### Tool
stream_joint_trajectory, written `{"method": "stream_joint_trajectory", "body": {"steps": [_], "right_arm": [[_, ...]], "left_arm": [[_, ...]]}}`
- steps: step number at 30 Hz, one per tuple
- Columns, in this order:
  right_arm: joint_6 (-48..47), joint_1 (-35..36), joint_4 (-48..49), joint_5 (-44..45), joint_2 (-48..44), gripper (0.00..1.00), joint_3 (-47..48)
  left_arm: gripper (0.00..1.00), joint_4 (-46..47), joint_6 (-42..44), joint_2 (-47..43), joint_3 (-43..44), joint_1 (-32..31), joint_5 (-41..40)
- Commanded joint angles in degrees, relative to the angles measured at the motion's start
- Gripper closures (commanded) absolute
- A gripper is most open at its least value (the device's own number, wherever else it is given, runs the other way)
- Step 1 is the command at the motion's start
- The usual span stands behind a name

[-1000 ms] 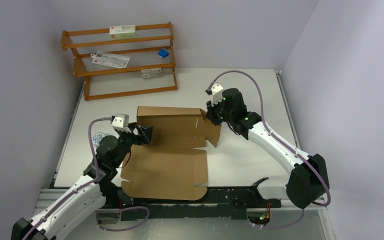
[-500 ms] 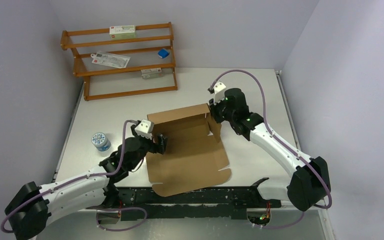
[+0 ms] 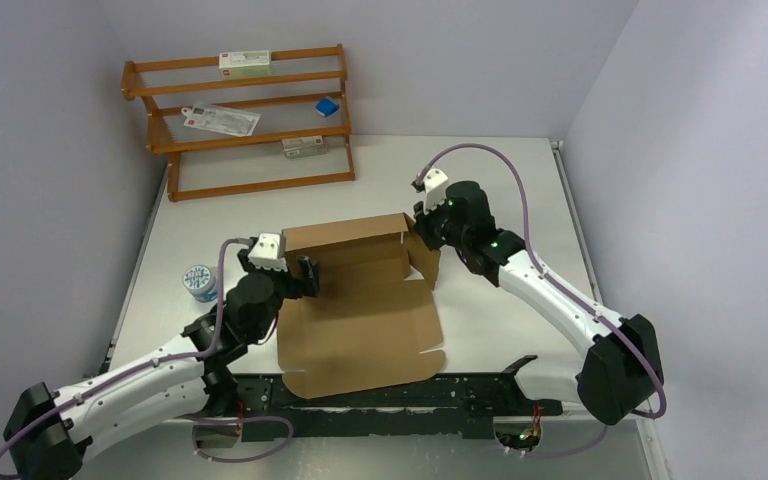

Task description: Fold the paper box

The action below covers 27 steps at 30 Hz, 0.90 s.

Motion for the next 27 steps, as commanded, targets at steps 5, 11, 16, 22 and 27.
{"method": "stream_joint_trajectory", "body": {"steps": [5,11,16,22,27], "right_arm": [[1.82,0.27,3.67,4.84,-0.87,0.89,-0.91],[1.13,0.25,7.19,7.74,0.63,0.89,-1.3],[0.07,0.26,9.6,7.17,2.94,0.89,-0.81],[1.11,0.28,10.99,7.08,5.02,0.89,-1.48],[2.07,0.29,12.67,6.55,5.59,0.88,-2.24]], "left_arm": [[0.03,-9.44,-4.27,-6.08,3.16,-0.4,-6.21],[0.02,-13.16,-6.51,-7.08,6.6,-0.39,-2.42],[0.02,-10.85,-5.16,-2.74,11.45,-0.41,0.78],[0.02,-7.84,0.66,11.06,22.48,0.84,3.81],[0.02,-6.64,3.41,24.9,31.94,4.73,16.11]]}}
